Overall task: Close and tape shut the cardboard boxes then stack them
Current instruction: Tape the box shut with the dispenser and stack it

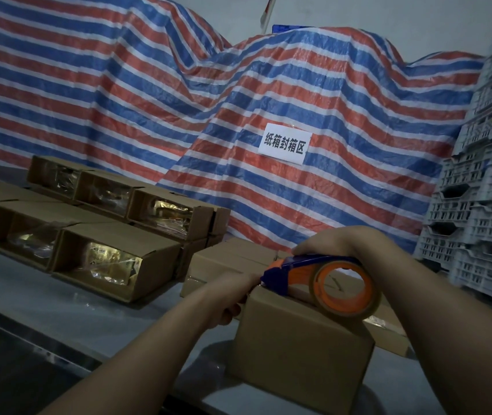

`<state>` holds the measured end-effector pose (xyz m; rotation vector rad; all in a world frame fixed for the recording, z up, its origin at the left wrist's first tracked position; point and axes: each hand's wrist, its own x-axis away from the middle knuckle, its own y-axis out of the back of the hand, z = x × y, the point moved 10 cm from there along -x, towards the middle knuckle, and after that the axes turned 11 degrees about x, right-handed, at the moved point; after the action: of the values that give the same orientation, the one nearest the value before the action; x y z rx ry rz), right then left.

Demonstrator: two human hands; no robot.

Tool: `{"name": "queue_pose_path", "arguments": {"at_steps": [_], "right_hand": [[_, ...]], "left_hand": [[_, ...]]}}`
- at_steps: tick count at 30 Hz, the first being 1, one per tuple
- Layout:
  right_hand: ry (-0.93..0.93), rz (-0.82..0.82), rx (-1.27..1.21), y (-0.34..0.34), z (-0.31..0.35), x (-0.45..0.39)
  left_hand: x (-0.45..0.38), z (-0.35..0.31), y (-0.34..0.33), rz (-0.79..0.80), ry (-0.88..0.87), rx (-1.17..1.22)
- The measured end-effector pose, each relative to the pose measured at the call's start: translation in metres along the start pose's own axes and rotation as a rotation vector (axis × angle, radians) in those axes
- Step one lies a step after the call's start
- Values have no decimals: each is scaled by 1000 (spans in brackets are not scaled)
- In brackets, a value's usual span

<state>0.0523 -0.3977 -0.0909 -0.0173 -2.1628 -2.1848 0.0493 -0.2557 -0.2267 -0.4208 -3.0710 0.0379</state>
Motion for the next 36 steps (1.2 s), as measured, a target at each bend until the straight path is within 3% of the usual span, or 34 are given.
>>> {"name": "queue_pose_path", "arguments": {"at_steps": [4, 13, 18, 21, 24, 27, 29, 32, 36], "right_hand": [[-58, 77, 94, 5, -5, 6], [-147, 66, 6, 25, -84, 53], [-197, 113, 157, 2, -105, 53], [-257, 99, 115, -4, -116, 50], [-246, 80, 151, -2, -115, 49], [-250, 56, 154, -1, -114, 49], [-289, 47, 116, 0, -117, 51], [-302, 56, 64, -2, -122, 50], [-225, 44, 84, -4, -122, 51]], "left_hand": [[-4, -6, 6, -71, -2, -120], [-5, -6, 7, -12, -17, -94], [-2, -4, 3, -10, -1, -74], [5, -13, 1, -20, -1, -119], [14, -43, 10, -145, -116, -406], [35, -93, 5, -356, -489, -723], [51, -101, -35, -222, -664, -887], [48, -71, -85, 67, -583, -1050], [47, -59, -94, 15, -651, -1292]]}}
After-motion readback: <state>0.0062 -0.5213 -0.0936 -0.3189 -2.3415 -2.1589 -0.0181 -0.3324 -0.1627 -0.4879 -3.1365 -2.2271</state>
